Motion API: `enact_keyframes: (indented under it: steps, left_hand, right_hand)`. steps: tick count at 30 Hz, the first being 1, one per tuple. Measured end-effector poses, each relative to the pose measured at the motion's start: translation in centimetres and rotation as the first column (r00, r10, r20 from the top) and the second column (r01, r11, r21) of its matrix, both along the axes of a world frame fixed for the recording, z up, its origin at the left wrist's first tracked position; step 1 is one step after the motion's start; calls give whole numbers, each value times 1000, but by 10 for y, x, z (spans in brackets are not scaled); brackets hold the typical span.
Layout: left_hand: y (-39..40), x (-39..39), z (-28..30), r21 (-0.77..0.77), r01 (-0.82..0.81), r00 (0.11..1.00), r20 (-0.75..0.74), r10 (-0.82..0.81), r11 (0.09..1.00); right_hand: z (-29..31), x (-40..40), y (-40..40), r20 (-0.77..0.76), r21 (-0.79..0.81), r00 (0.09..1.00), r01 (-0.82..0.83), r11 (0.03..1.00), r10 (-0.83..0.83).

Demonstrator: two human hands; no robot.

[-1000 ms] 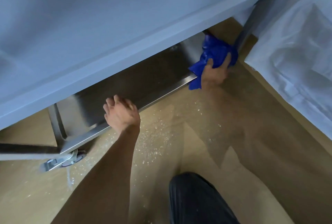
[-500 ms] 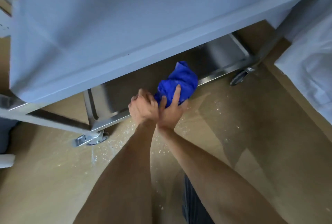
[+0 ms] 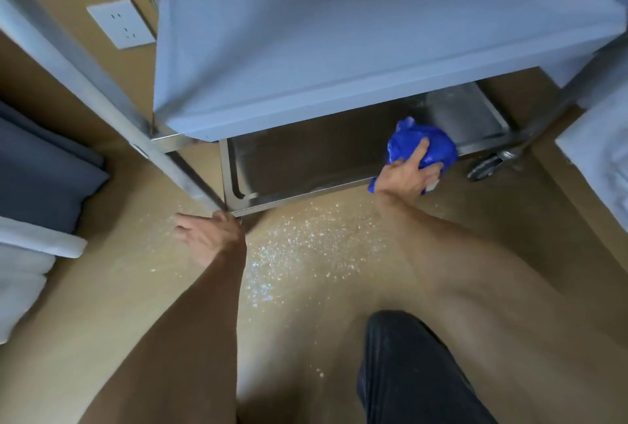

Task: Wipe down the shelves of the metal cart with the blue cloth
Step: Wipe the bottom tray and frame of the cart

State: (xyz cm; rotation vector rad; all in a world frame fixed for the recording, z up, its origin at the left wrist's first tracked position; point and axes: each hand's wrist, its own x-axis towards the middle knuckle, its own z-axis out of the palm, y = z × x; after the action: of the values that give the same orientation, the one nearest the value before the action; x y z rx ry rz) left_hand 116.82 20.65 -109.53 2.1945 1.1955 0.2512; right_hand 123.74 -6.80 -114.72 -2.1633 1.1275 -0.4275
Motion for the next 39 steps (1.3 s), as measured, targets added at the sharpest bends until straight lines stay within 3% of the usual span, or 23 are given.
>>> enact_keyframes:
  steps: [2, 6, 11, 16, 19, 21, 25, 27, 30, 32, 36, 39]
  left_hand:
    - [-6, 15, 1, -4, 44, 996, 78, -43, 999]
    - [-9, 35, -5, 20, -48, 985, 167, 44, 999]
    - [2, 38, -29, 87, -51, 976, 216, 31, 995]
    - [12, 36, -30, 98, 38, 978, 203, -57, 994]
    - [16, 34, -21, 9, 74, 987, 144, -75, 997]
    - [19, 31, -9, -51, 80, 994, 76, -76, 995]
    - [20, 24, 5, -116, 105, 994, 48, -100, 988]
    - [17, 25, 7, -146, 89, 996, 36, -84, 985]
    - [12, 25, 10, -154, 56, 998, 30, -52, 986]
    - [10, 25, 9, -104, 53, 998, 36, -50, 993]
    - [9, 25, 1, -9, 72, 996, 59, -71, 997]
    - [12, 26, -7, 43, 97, 993, 63, -100, 994]
  right_hand:
    - [0, 18, -25, -115, -85, 989, -102, 991, 92]
    - [-12, 40, -43, -261, -241, 923, -344, 908, 281]
    - [-14, 58, 30, -289, -346, 850, -521, 780, 439]
    - [-8, 41, 144, -289, -307, 641, -765, 566, 711]
    - [-7, 6, 203, -217, -293, 486, -860, 418, 846]
    - [-9, -24, 230, -165, -277, 426, -886, 372, 890]
    - [-10, -60, 221, 49, -203, 482, -853, 481, 875]
    - [-13, -63, 187, 90, -249, 535, -805, 539, 840]
    - [-21, -47, 117, 155, -211, 802, -544, 812, 577]
    - [-24, -28, 71, 114, -176, 919, -355, 918, 377]
    - [-23, -2, 25, -113, -255, 933, -359, 898, 341]
    - [-27, 2, 45, -167, -325, 918, -395, 859, 359]
